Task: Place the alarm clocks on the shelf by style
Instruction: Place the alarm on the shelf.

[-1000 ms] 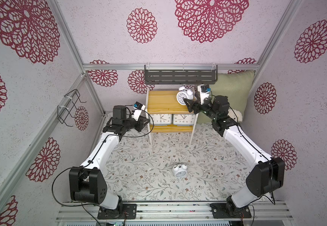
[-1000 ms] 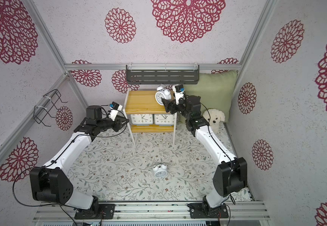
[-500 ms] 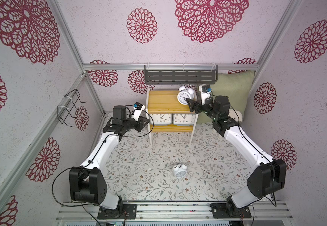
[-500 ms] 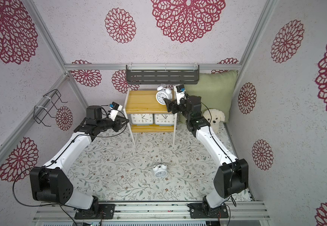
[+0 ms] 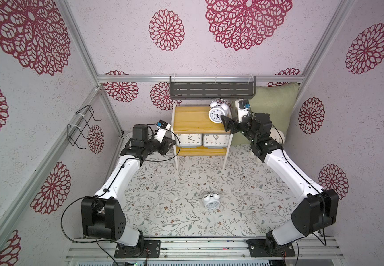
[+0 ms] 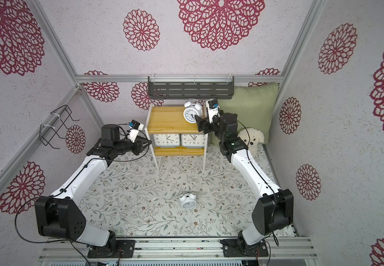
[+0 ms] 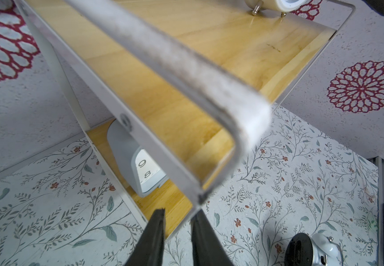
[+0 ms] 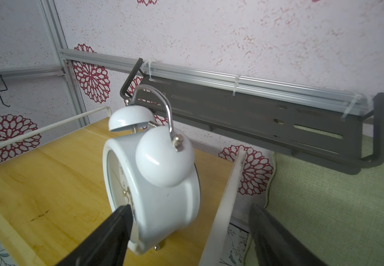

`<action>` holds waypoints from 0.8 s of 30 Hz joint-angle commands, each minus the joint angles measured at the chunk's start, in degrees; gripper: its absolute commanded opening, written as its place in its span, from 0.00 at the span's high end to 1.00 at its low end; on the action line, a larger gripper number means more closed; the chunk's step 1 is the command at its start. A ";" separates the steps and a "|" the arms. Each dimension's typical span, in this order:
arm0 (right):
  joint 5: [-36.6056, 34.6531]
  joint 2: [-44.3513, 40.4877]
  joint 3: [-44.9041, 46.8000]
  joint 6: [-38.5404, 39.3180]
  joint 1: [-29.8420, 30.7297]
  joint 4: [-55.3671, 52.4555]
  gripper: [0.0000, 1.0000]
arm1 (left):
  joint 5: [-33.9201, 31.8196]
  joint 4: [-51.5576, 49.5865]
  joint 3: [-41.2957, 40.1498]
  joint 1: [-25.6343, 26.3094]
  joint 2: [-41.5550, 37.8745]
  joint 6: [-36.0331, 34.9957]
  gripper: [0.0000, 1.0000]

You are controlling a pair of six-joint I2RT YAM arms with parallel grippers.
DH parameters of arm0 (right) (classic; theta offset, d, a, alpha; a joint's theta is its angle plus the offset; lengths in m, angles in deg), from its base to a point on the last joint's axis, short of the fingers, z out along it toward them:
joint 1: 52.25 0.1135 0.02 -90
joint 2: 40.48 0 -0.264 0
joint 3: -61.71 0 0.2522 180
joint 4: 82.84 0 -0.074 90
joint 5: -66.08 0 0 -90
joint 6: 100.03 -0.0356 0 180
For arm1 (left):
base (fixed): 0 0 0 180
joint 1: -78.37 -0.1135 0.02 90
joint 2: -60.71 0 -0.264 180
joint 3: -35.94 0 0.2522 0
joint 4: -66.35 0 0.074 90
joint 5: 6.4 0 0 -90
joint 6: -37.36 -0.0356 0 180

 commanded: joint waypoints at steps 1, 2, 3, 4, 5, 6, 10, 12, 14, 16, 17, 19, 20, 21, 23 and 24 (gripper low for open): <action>-2.48 -2.77 0.03 1.62 -0.06 1.18 0.14 | -0.74 -0.77 1.16 0.13 0.23 -0.62 0.73; -3.02 -2.77 0.03 1.70 -0.06 1.10 0.13 | -0.69 -0.76 1.17 0.11 0.23 -0.64 0.73; -3.24 -2.83 0.03 1.83 -0.06 1.09 0.14 | -0.74 -0.85 1.15 0.13 0.27 -0.64 0.73; -3.26 -2.85 0.03 1.94 -0.01 1.01 0.13 | -0.74 -0.86 1.20 0.13 0.36 -0.63 0.73; -3.40 -2.86 0.03 1.94 -0.02 1.01 0.13 | -0.74 -0.84 1.11 0.13 0.38 -0.66 0.73; -3.35 -2.85 0.03 2.07 0.03 1.01 0.13 | -0.74 -0.87 1.13 0.13 0.32 -0.64 0.73; -3.33 -2.77 -0.02 2.11 0.03 1.00 0.13 | -0.69 -0.86 1.15 0.13 0.34 -0.59 0.73; -3.27 -2.66 -0.06 2.16 0.01 1.00 0.13 | -0.66 -0.86 1.20 0.13 0.17 -0.57 0.73; -2.66 -2.85 0.11 2.07 0.02 1.26 0.13 | -0.74 -0.83 1.11 0.13 0.13 -0.74 0.72; -2.71 -2.89 0.19 2.03 -0.01 1.37 0.12 | -0.79 -0.90 1.11 0.11 0.02 -0.88 0.71; -2.87 -3.02 0.10 2.01 0.03 1.36 0.12 | -0.83 -0.94 1.11 0.13 -0.08 -0.89 0.70; -2.76 -3.27 0.20 2.02 0.03 1.51 0.11 | -0.74 -0.90 1.02 0.14 -0.27 -0.98 0.68; -2.43 -3.45 0.29 1.98 -0.01 1.68 0.11 | -0.74 -0.97 0.89 0.13 -0.40 -0.97 0.66; -2.13 -3.68 0.44 1.93 0.02 1.86 0.10 | -0.83 -0.90 0.85 0.13 -0.53 -0.93 0.65; -1.62 -4.21 0.68 1.92 -0.04 2.07 0.09 | -1.21 -0.79 0.50 0.13 -1.00 -1.08 0.62; -1.60 -4.49 0.80 1.93 0.03 2.21 0.09 | -1.47 -0.73 0.37 0.13 -1.20 -1.06 0.62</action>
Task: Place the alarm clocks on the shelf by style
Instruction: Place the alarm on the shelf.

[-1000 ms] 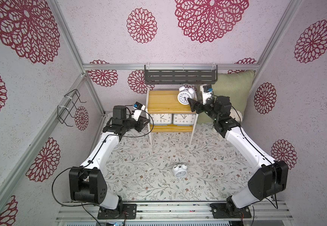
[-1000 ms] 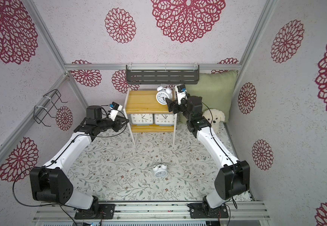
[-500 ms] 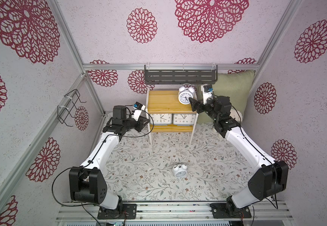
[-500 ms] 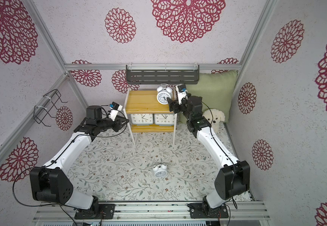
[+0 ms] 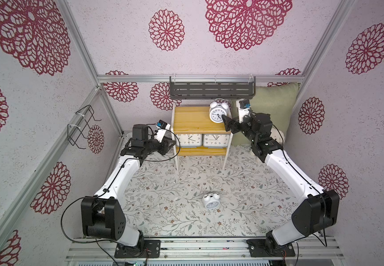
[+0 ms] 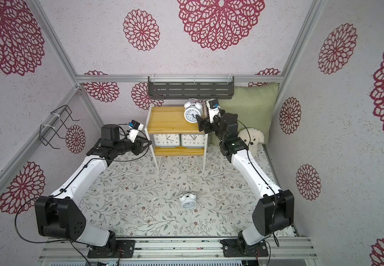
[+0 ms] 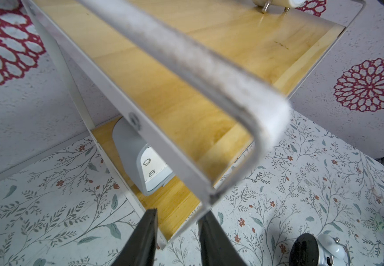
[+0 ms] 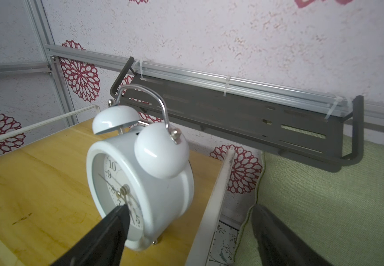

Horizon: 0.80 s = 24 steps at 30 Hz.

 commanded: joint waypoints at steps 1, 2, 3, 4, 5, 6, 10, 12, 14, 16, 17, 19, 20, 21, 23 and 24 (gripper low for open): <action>0.39 -3.91 0.49 0.66 -0.02 2.40 0.08 | -0.78 -0.60 0.14 0.18 -1.48 -0.83 0.61; 0.39 -4.28 0.68 0.74 0.00 2.49 0.08 | -1.11 -0.61 -0.07 0.16 -1.88 -0.96 0.60; 0.47 -4.68 0.94 0.77 0.02 2.54 0.08 | -1.54 -0.66 -0.32 0.13 -2.24 -0.95 0.59; 0.55 -5.17 1.27 0.86 -0.01 2.67 0.07 | -2.11 -0.62 -0.68 0.14 -2.84 -0.99 0.58; 0.59 -5.65 1.55 0.91 0.00 2.68 0.07 | -2.70 -0.74 -1.01 0.13 -3.36 -1.15 0.57; 0.66 -6.16 1.99 0.95 -0.08 2.68 0.07 | -3.20 -0.71 -1.40 0.13 -3.82 -1.18 0.55; 0.64 -8.87 4.12 1.34 -0.06 2.81 0.07 | -6.09 -1.44 -3.22 0.13 -6.52 -1.49 0.52; 0.79 -10.76 5.77 1.64 -0.06 2.70 0.08 | -7.19 -2.06 -4.29 0.13 -8.15 -1.48 0.52; 1.26 -13.24 8.31 1.96 -0.08 2.68 0.07 | -7.79 -2.96 -5.55 0.13 -10.07 -1.35 0.52; 2.28 -16.06 11.42 2.12 -0.06 2.92 0.08 | -7.40 -3.67 -7.19 0.28 -12.01 -0.73 0.52; 3.03 -17.81 13.48 2.16 -0.06 3.11 0.08 | -7.15 -3.97 -8.15 0.38 -13.14 -0.34 0.52; 4.59 -21.25 17.46 1.89 -0.06 3.41 0.08 | -6.99 -4.54 -9.98 1.10 -15.32 0.63 0.52; 5.67 -23.09 19.71 1.90 -0.06 3.23 0.08 | -6.96 -4.57 -11.02 1.72 -16.38 1.18 0.52; 6.79 -24.80 21.66 1.75 -0.06 3.15 0.09 | -6.94 -4.65 -11.87 2.46 -17.34 1.48 0.52; 10.10 -28.54 26.55 1.66 -0.08 2.91 0.10 | -7.18 -4.35 -14.11 4.23 -19.25 2.51 0.53; 11.66 -30.08 28.50 1.47 -0.06 2.66 0.10 | -7.08 -3.99 -15.02 4.94 -19.89 3.01 0.53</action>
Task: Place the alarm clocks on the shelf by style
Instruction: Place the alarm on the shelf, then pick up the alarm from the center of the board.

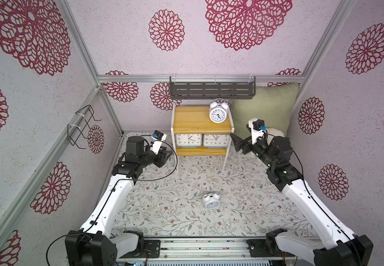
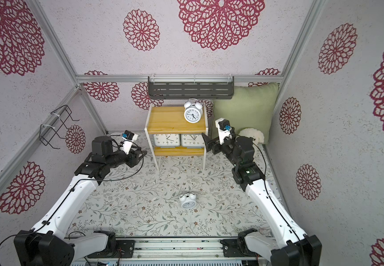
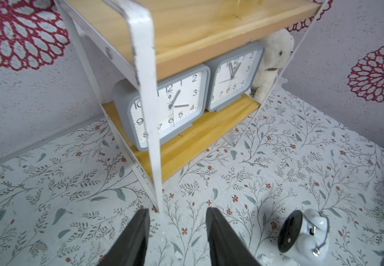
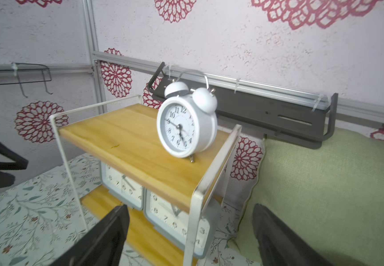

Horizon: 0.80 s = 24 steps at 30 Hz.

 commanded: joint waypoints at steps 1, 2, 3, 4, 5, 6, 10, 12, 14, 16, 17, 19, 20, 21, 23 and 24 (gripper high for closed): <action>6.77 -5.37 5.49 -0.04 -0.10 1.26 0.10 | 0.42 -0.16 -3.03 2.74 -2.61 2.60 0.53; 8.29 -6.90 7.87 -0.66 -0.02 0.84 0.11 | 0.93 0.37 -4.03 3.65 -3.14 3.46 0.53; 10.08 -8.33 10.03 -0.79 0.02 0.41 0.11 | 1.53 0.95 -4.88 4.42 -3.55 4.22 0.53; 11.98 -10.26 12.76 -1.37 0.05 0.40 0.12 | 2.32 1.44 -5.83 5.41 -3.88 4.87 0.53; 13.52 -11.97 15.79 -2.46 0.16 0.90 0.12 | 3.04 1.68 -6.66 6.41 -4.16 5.65 0.53; 14.90 -13.38 18.38 -3.47 0.18 1.34 0.13 | 3.42 1.74 -7.22 7.13 -4.38 6.22 0.53; 19.06 -18.37 27.35 -7.95 1.03 1.56 0.16 | 3.71 1.44 -9.60 9.93 -4.99 7.01 0.54; 20.29 -19.68 30.03 -10.05 1.75 0.32 0.17 | 3.65 1.39 -10.20 10.24 -5.23 7.44 0.54; 20.57 -20.27 31.62 -11.49 2.71 -2.35 0.19 | 3.78 1.54 -10.46 10.72 -5.41 8.10 0.55; 20.68 -20.25 32.87 -11.89 3.86 -3.85 0.20 | 4.43 2.73 -11.20 11.03 -5.52 8.19 0.55; 20.59 -20.09 33.37 -11.85 4.43 -4.33 0.21 | 4.44 3.53 -11.62 11.13 -5.50 8.28 0.55; 20.50 -19.19 33.76 -11.02 5.42 -5.21 0.21 | 4.83 4.53 -11.92 11.14 -4.79 8.31 0.55; 20.57 -18.45 33.64 -10.19 5.87 -5.95 0.22 | 5.02 4.38 -11.56 11.22 -4.17 8.25 0.55; 20.57 -17.78 33.44 -9.44 6.28 -6.60 0.22 | 5.35 4.01 -11.09 11.37 -3.58 8.13 0.55; 20.73 -16.34 33.08 -7.70 7.02 -7.47 0.22 | 5.59 3.19 -10.03 11.72 -2.43 7.70 0.55; 20.91 -15.77 33.13 -6.98 7.35 -7.37 0.22 | 5.51 3.08 -9.76 11.82 -2.12 7.52 0.56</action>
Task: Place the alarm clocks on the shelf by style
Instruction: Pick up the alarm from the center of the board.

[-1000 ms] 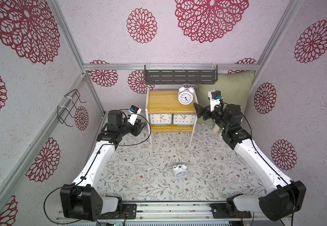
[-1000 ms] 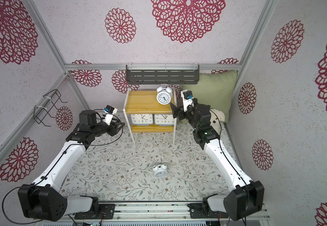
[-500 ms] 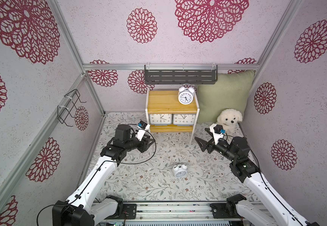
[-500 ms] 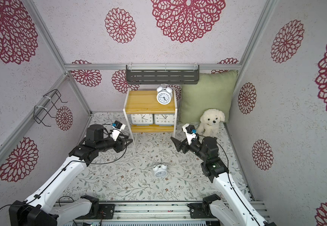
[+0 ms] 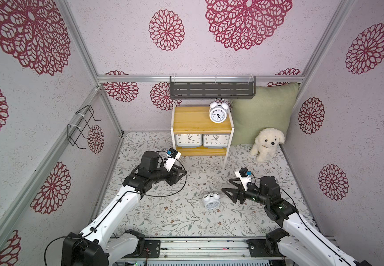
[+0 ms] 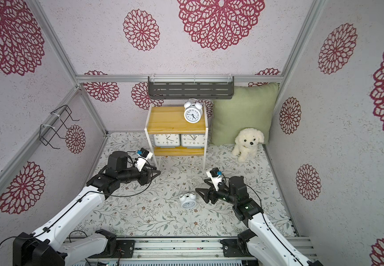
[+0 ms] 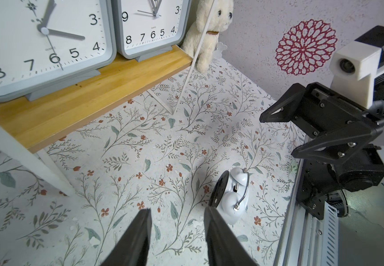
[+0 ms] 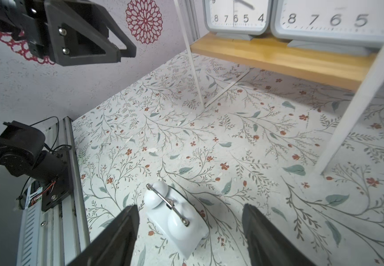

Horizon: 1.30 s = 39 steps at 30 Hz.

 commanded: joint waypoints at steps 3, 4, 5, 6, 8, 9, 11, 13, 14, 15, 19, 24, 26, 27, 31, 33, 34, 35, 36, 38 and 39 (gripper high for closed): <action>1.04 3.07 -1.17 4.10 1.74 -0.14 0.22 | 0.33 0.84 1.78 0.95 1.65 -0.55 0.56; 1.05 3.93 -1.32 4.92 1.94 0.14 0.23 | 0.18 0.60 1.86 0.91 1.66 -0.70 0.56; 0.93 4.73 -1.51 5.72 2.15 0.34 0.23 | 0.01 0.42 1.86 0.93 1.66 -0.80 0.56; 0.76 5.47 -1.72 6.29 2.46 0.49 0.23 | -0.04 0.25 1.77 0.91 1.57 -0.91 0.56; 1.09 7.00 -2.20 7.72 2.88 0.78 0.25 | -0.21 -0.19 1.69 0.92 1.40 -1.15 0.56; 1.15 7.63 -2.46 8.13 3.15 0.80 0.26 | -0.30 -0.47 1.69 0.92 1.31 -1.23 0.56; 2.38 8.81 -3.16 9.38 3.76 0.37 0.29 | -0.54 -0.92 1.75 0.97 1.08 -1.54 0.56; 3.21 9.55 -3.28 10.28 4.44 0.36 0.30 | -0.87 -1.51 1.82 0.92 0.95 -1.84 0.56; 3.67 9.90 -3.37 10.76 4.77 0.37 0.30 | -1.04 -1.93 1.86 0.91 0.87 -1.93 0.56; 3.86 10.30 -3.37 11.00 5.07 0.49 0.31 | -1.09 -2.11 1.95 0.91 0.78 -2.09 0.56; 4.54 11.95 -3.72 11.79 6.04 1.12 0.35 | -1.62 -3.02 2.04 0.91 0.52 -2.47 0.55; 4.26 14.07 -4.13 12.25 6.58 2.59 0.37 | -1.52 -3.20 2.04 0.94 0.51 -2.42 0.55; 4.52 15.38 -4.63 12.55 6.96 2.99 0.39 | -1.43 -3.34 2.04 0.99 0.52 -2.55 0.55; 4.61 15.97 -4.91 12.69 7.11 3.00 0.40 | -1.44 -3.39 2.04 0.92 0.51 -2.50 0.55; 4.44 18.06 -5.81 13.29 7.73 3.26 0.49 | -1.62 -3.57 2.04 0.93 0.58 -2.70 0.55; 4.59 18.59 -6.00 13.61 7.99 2.92 0.54 | -1.70 -3.66 2.04 0.91 0.60 -2.82 0.55; 4.56 18.68 -6.04 13.69 8.12 2.84 0.57 | -1.75 -3.74 2.04 0.91 0.68 -2.90 0.55; 4.58 18.81 -6.02 13.72 8.23 2.78 0.60 | -1.79 -3.81 2.04 0.92 0.69 -2.89 0.55; 4.61 18.79 -6.01 13.89 8.30 2.61 0.63 | -1.75 -3.83 2.03 0.93 0.75 -2.90 0.55; 4.58 18.88 -6.04 14.00 8.46 2.31 0.68 | -1.83 -3.87 1.96 0.96 0.78 -2.96 0.55; 4.62 18.93 -6.01 14.25 8.57 2.13 0.69 | -1.83 -3.87 1.95 0.94 0.86 -2.99 0.55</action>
